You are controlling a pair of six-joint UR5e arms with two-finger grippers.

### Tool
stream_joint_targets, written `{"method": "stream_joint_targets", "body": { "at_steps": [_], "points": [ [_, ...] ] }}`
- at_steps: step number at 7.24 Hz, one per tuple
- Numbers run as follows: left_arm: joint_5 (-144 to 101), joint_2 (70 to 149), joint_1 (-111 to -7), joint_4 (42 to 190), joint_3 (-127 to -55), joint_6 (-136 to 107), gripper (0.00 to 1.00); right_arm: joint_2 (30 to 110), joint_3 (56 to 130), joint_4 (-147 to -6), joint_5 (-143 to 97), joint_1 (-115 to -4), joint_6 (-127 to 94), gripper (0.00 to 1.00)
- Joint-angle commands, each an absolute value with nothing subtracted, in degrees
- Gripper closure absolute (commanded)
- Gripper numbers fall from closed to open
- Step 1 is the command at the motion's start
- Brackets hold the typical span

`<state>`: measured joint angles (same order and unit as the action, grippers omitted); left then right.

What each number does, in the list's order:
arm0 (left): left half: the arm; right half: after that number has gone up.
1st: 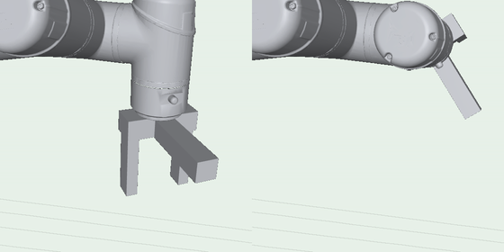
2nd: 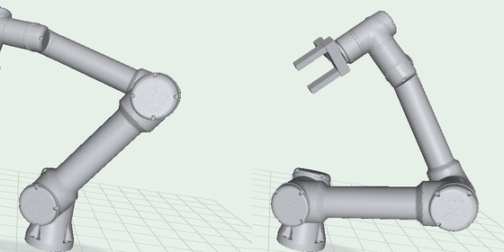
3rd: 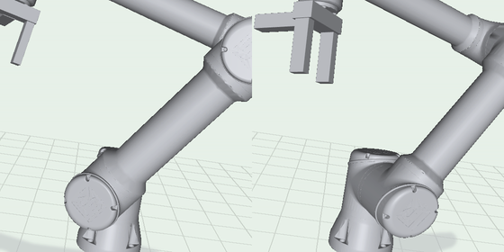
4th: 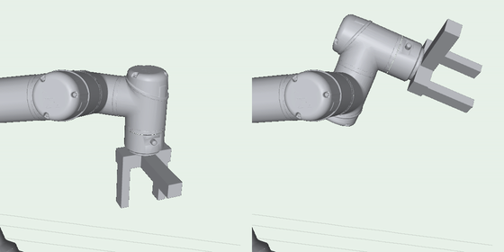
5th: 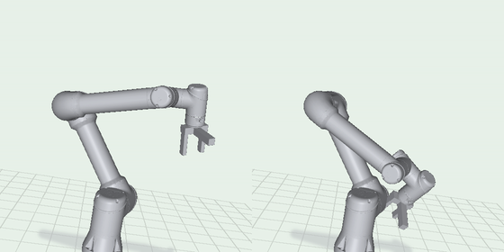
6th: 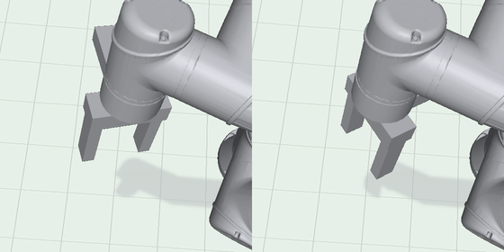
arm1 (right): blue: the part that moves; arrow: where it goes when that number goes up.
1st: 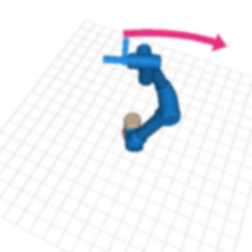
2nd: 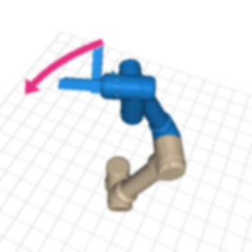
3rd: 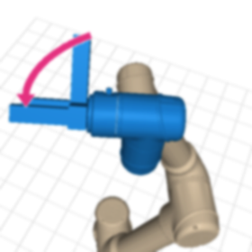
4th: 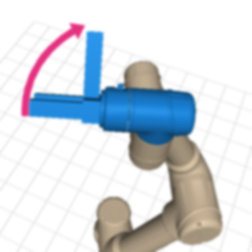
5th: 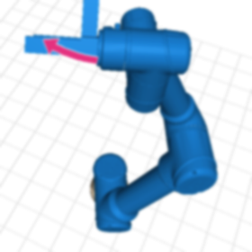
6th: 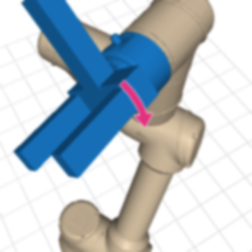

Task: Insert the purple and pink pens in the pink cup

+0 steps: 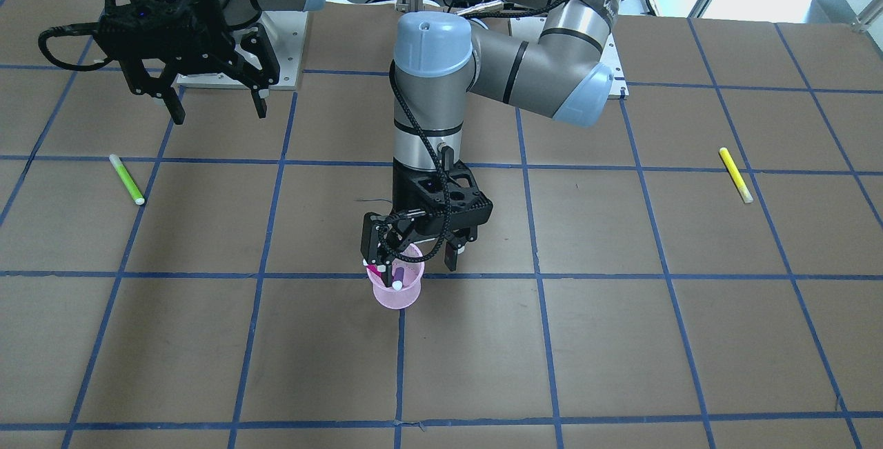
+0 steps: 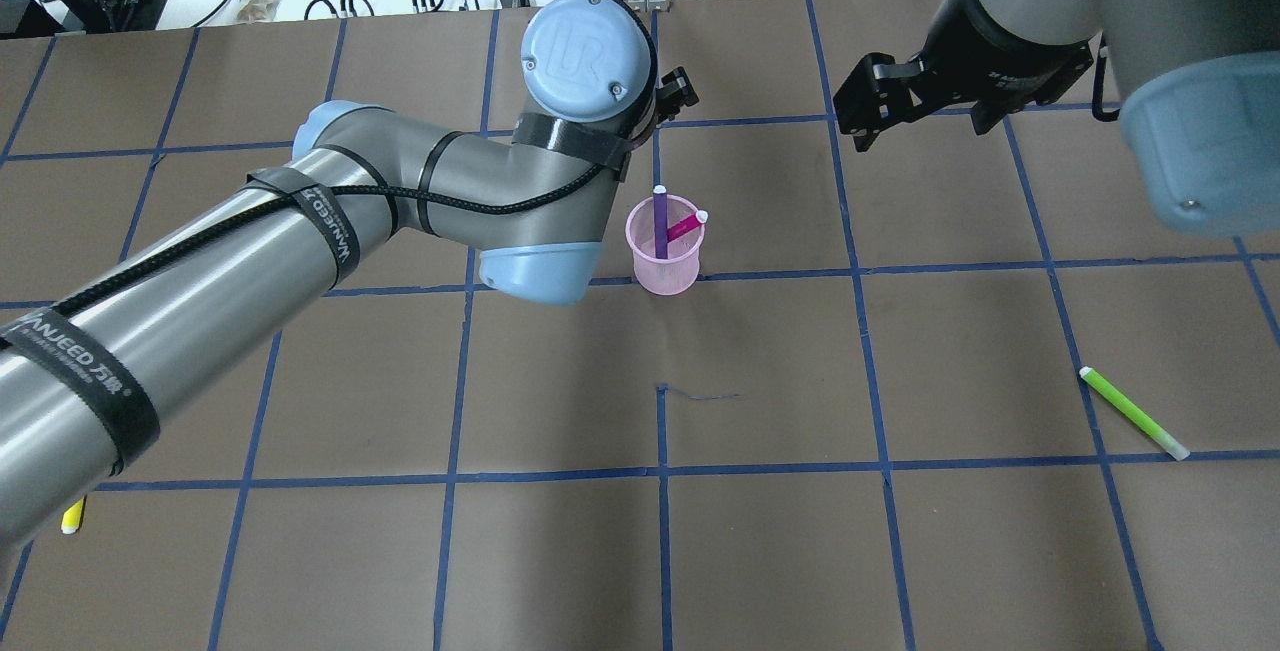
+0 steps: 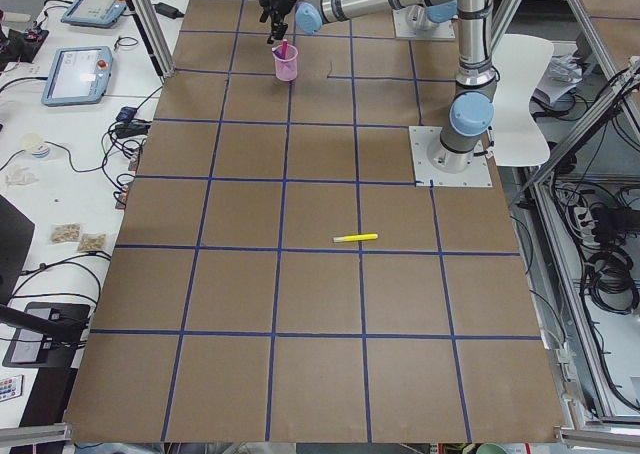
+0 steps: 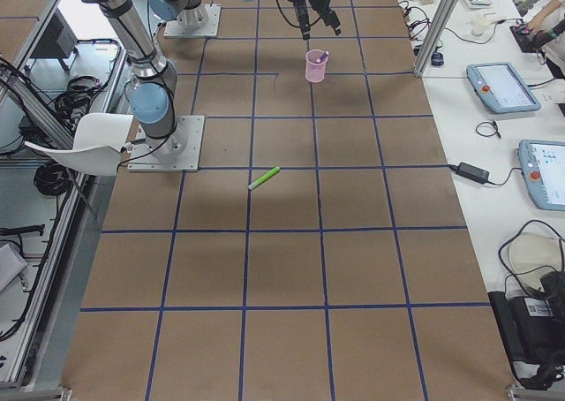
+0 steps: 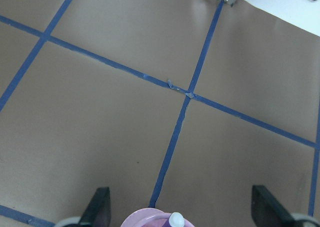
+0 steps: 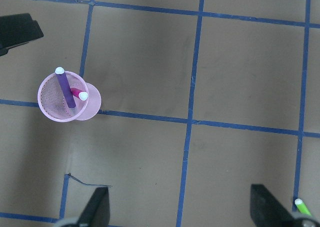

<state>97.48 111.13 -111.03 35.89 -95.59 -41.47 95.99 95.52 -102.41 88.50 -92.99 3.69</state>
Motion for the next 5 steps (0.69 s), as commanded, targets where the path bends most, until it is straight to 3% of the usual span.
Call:
{"method": "stream_joint_targets", "body": {
  "at_steps": [1,5],
  "points": [
    [90.82,108.91,-105.15,45.90,-94.32,-35.02,0.00,95.98,95.54,-102.48,88.51,-92.99,3.69,0.00],
    [89.03,101.45,-94.34,77.01,-87.90,-9.20,0.00,95.98,95.54,-101.95,88.51,-92.99,3.69,0.00]
  ]
}}
